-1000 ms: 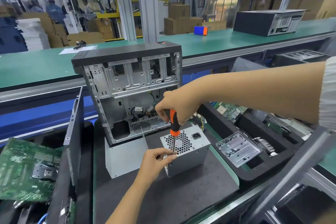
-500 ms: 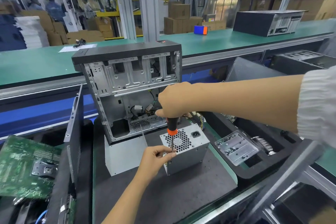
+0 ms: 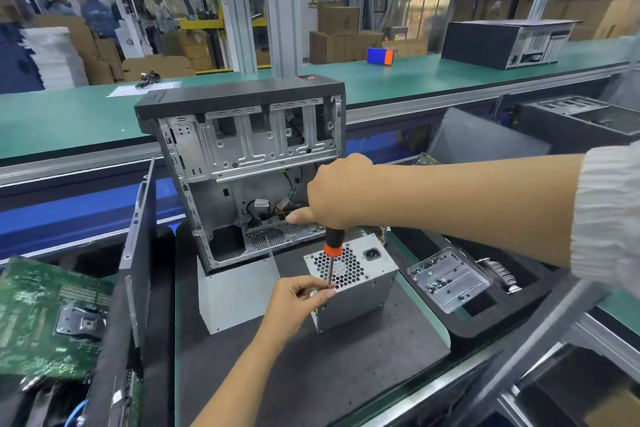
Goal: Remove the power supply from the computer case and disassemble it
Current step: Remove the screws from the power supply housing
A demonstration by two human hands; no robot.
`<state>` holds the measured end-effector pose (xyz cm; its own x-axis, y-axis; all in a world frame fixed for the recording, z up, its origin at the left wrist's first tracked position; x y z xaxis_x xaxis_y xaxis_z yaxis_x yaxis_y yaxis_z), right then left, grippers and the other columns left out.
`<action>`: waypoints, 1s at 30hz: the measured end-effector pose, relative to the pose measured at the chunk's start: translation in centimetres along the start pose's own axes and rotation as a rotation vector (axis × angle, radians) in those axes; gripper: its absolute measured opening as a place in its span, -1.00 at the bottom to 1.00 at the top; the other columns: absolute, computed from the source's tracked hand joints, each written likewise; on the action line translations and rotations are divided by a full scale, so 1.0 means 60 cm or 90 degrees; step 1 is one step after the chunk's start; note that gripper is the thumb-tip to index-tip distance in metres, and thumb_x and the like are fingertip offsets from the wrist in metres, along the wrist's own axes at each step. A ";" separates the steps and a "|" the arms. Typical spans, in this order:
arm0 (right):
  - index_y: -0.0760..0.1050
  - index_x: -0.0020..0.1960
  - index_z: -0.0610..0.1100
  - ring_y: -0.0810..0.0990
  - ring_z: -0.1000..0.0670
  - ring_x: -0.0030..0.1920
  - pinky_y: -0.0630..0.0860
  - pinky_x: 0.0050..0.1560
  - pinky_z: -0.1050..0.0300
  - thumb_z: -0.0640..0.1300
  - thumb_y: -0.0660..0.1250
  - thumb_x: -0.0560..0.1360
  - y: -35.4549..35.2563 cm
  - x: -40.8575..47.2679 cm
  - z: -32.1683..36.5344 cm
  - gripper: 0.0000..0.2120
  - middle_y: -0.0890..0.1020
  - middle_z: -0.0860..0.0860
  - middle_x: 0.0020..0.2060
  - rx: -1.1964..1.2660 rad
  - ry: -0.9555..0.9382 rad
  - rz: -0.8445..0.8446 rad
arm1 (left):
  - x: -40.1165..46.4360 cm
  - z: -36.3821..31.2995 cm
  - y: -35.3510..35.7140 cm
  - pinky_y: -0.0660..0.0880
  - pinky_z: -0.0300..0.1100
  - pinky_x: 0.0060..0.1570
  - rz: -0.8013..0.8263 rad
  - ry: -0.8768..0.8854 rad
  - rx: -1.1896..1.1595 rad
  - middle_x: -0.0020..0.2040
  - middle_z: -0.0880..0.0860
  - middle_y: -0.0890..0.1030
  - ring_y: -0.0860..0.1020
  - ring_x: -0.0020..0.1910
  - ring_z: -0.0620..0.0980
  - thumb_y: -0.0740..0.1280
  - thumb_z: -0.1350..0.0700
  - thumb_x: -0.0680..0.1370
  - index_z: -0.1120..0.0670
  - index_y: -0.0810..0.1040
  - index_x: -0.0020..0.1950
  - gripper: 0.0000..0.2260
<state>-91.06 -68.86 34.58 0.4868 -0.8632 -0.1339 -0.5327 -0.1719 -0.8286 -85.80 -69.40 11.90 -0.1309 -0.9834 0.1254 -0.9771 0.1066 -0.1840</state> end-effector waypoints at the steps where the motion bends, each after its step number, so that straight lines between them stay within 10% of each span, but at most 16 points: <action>1: 0.23 -0.25 -0.11 0.34 -0.01 -0.40 0.24 -0.43 0.16 0.18 0.01 0.64 -0.001 0.001 0.006 -0.57 0.36 -0.02 -0.34 -0.017 -0.016 -0.008 | 0.000 0.002 0.000 0.47 -0.08 -0.20 -0.001 -0.001 0.003 -0.36 0.25 0.55 0.42 -0.30 0.08 0.54 0.09 0.43 -0.10 0.73 -0.16 -0.92; 4: 0.38 -0.03 -0.11 0.31 0.02 -0.40 0.19 -0.47 0.17 -0.03 0.18 0.60 -0.002 -0.004 0.018 -0.85 0.46 -0.01 -0.24 -0.030 -0.076 0.005 | 0.001 0.007 0.002 0.56 0.13 -0.19 0.007 0.008 0.010 -0.52 -0.09 0.37 0.28 -0.39 0.00 0.53 0.07 0.44 -0.08 0.73 -0.13 -0.94; 9: 0.44 0.18 -0.17 0.47 0.00 -0.28 0.32 -0.52 0.28 -0.08 0.41 0.44 0.008 -0.010 0.024 -0.64 0.54 -0.17 0.12 0.193 -0.151 0.142 | -0.001 -0.001 0.002 0.54 0.29 -0.16 0.001 0.038 0.020 -0.55 -0.14 0.30 0.21 -0.42 -0.06 0.52 0.05 0.45 -0.07 0.72 -0.10 -0.95; 16: 0.35 -0.34 -0.14 0.44 0.02 -0.46 0.26 -0.49 0.18 0.50 0.05 0.40 -0.002 -0.006 -0.005 -0.32 0.48 -0.01 -0.51 0.124 0.005 -0.015 | -0.005 -0.010 0.004 0.57 0.18 -0.10 0.008 0.019 0.029 -0.41 0.11 0.58 0.47 -0.37 0.09 0.53 0.10 0.44 -0.12 0.72 -0.13 -0.89; 19: 0.39 -0.24 -0.15 0.50 0.04 -0.45 0.29 -0.46 0.22 0.28 0.17 0.53 0.007 -0.006 0.003 -0.51 0.51 0.05 -0.60 0.135 -0.030 0.036 | -0.008 -0.015 0.002 0.59 0.18 -0.07 0.000 0.014 0.018 -0.21 0.34 0.63 0.54 -0.30 0.14 0.52 0.14 0.44 -0.12 0.72 -0.14 -0.86; 22: 0.39 -0.05 -0.09 0.47 -0.01 -0.25 0.24 -0.45 0.21 -0.07 0.33 0.49 -0.002 -0.015 0.016 -0.86 0.51 0.03 -0.25 0.170 -0.121 0.050 | -0.009 -0.018 0.002 0.59 0.20 -0.08 -0.001 0.022 0.023 -0.20 0.43 0.58 0.52 -0.31 0.19 0.52 0.14 0.45 -0.12 0.72 -0.14 -0.87; 30: 0.55 0.00 -0.06 0.44 0.17 -0.30 0.30 -0.42 0.28 -0.31 0.45 0.34 -0.002 -0.033 -0.001 -0.71 0.49 0.15 -0.20 0.401 -0.126 0.071 | -0.011 -0.019 0.003 0.57 0.18 -0.13 -0.015 0.016 0.038 -0.39 0.18 0.52 0.44 -0.35 0.06 0.51 0.17 0.46 -0.10 0.72 -0.18 -0.86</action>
<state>-92.02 -67.17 34.98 0.6022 -0.7462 -0.2839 -0.1101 0.2745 -0.9553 -86.07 -68.60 12.89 -0.1124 -0.9816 0.1545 -0.9686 0.0735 -0.2376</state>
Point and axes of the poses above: each hand's wrist, its own x-axis towards the middle knuckle, its own y-axis out of the palm, z = x × y, the point moved 9 cm from there along x, towards the middle knuckle
